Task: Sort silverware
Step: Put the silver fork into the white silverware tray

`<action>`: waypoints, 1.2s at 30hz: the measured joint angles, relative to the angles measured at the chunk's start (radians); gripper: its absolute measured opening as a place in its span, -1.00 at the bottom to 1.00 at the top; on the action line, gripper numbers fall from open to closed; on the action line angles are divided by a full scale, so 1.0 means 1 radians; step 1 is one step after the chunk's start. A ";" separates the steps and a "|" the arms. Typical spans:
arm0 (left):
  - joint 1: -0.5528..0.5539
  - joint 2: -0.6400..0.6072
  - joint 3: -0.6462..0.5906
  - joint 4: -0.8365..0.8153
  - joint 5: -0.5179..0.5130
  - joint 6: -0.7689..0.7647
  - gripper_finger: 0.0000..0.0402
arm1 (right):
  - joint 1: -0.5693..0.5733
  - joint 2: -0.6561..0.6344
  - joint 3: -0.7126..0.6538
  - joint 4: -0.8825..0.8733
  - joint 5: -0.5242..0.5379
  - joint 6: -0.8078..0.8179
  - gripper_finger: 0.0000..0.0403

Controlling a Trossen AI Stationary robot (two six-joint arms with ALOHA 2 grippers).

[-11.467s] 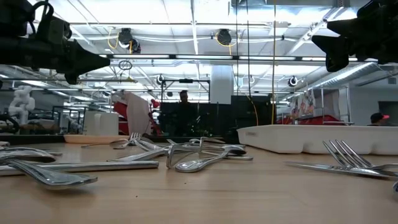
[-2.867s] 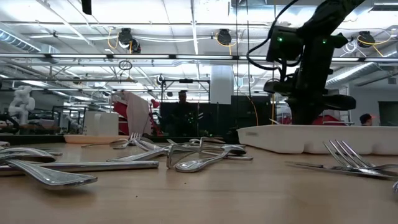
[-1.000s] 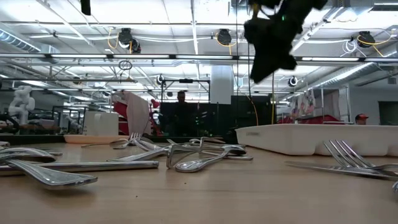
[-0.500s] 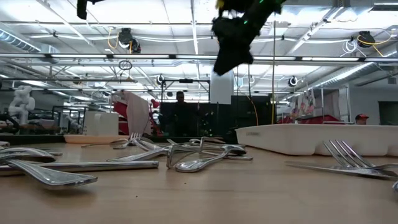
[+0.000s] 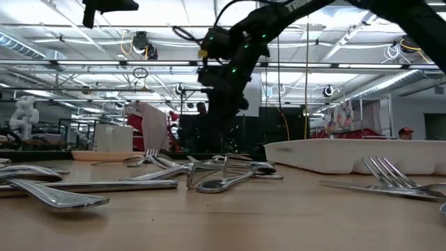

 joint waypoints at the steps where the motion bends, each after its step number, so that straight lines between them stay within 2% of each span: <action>1: 0.000 0.000 0.000 -0.002 -0.003 0.000 -0.97 | -0.002 0.022 0.023 -0.001 0.000 0.002 -0.02; 11: 0.000 0.000 0.000 -0.012 -0.006 0.000 -0.97 | -0.048 0.185 0.201 -0.122 0.027 0.018 -0.02; 16: 0.000 0.000 0.000 -0.030 -0.006 -0.001 -0.97 | -0.059 0.196 0.203 -0.155 0.026 0.016 -0.02; 32: 0.000 0.000 0.000 -0.059 -0.006 -0.001 -0.97 | -0.042 0.247 0.204 -0.101 0.028 0.015 -0.02; 36: 0.000 0.000 0.000 -0.067 -0.006 -0.001 -0.97 | -0.042 0.261 0.204 -0.097 0.061 0.014 -0.03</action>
